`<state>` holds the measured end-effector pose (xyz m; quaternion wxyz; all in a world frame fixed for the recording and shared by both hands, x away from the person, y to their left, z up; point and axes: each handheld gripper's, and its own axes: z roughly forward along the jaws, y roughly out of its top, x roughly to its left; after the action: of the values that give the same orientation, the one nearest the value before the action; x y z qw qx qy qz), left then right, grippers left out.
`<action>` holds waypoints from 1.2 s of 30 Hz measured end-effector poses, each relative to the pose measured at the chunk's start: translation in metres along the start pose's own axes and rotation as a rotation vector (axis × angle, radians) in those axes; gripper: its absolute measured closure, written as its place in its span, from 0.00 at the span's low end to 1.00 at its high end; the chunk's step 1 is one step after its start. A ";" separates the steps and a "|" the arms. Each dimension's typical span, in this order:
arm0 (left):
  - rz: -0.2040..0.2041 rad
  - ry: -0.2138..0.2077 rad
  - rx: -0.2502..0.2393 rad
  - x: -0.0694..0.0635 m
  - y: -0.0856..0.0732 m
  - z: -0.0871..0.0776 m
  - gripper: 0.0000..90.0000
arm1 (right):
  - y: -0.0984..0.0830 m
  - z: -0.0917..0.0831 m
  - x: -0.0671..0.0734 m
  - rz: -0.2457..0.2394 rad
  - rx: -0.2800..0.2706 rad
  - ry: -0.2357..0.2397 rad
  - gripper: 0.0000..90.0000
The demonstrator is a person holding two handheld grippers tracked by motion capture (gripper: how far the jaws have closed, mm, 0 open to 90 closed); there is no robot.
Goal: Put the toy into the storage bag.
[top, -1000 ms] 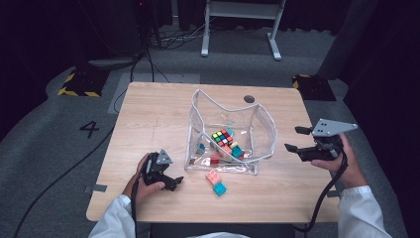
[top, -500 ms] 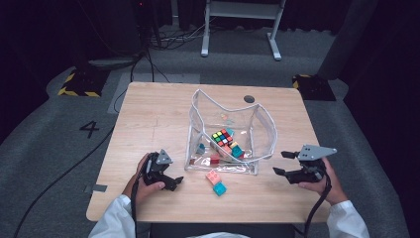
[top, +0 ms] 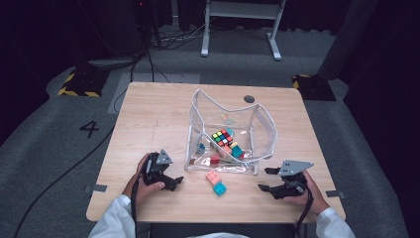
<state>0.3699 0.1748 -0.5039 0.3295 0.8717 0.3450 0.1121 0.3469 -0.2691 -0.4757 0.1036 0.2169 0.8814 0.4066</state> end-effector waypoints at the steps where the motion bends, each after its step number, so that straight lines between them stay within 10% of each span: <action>1: 0.000 0.000 0.000 0.000 0.000 0.000 0.00 | 0.000 0.002 0.002 -0.001 0.006 0.006 0.37; 24: 0.000 0.000 0.001 0.000 0.000 0.000 0.00 | 0.029 0.075 0.059 -0.091 0.028 0.105 0.37; 36: 0.001 0.000 0.001 0.000 0.000 0.000 0.00 | 0.045 0.093 0.072 -0.027 0.043 0.065 0.38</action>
<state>0.3700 0.1749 -0.5038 0.3290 0.8721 0.3444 0.1121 0.3296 -0.1475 -0.5022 0.0757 0.1937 0.8957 0.3930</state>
